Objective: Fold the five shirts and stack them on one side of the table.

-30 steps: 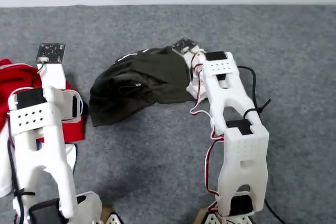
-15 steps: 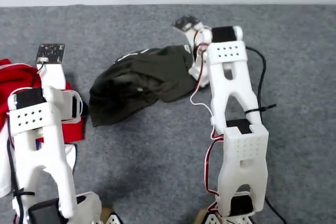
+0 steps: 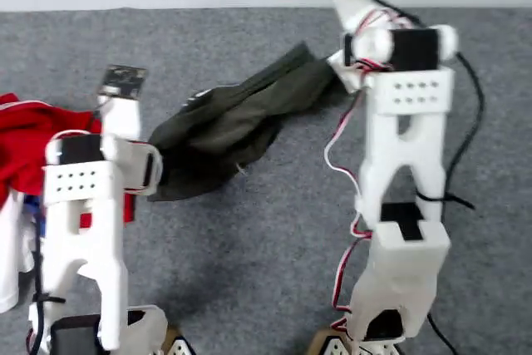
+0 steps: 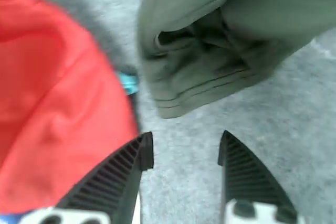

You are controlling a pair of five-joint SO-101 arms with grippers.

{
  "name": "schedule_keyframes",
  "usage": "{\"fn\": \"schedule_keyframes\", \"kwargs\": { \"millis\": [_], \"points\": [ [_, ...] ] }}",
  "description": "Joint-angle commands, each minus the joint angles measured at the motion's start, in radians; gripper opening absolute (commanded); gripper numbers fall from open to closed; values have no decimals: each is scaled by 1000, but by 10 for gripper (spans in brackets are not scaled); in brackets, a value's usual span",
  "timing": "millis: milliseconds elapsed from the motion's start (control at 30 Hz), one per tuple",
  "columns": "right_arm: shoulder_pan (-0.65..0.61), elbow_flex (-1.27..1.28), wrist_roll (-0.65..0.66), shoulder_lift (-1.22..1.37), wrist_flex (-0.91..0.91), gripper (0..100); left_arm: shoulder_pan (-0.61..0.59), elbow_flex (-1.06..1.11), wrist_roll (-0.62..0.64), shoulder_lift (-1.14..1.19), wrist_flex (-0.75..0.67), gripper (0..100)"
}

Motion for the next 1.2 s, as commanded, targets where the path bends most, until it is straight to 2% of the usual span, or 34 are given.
{"fn": "schedule_keyframes", "kwargs": {
  "millis": [0,267,533,733,867,1100,1167],
  "points": [
    [62,-54,9,-148,41,10,86,-7,-46,-29,-14,209],
    [177,-54,9,-314,41,10,206,5,-49,-26,-83,210],
    [341,-51,9,-360,25,10,382,133,-75,-26,-201,210],
    [354,26,6,-331,27,10,512,142,-78,-20,-269,211],
    [340,35,2,-291,28,10,586,96,-78,112,-331,211],
    [332,35,2,-249,31,10,690,-173,-77,491,-327,215],
    [335,38,3,-245,35,10,718,-246,-74,560,-296,242]
  ]
}}
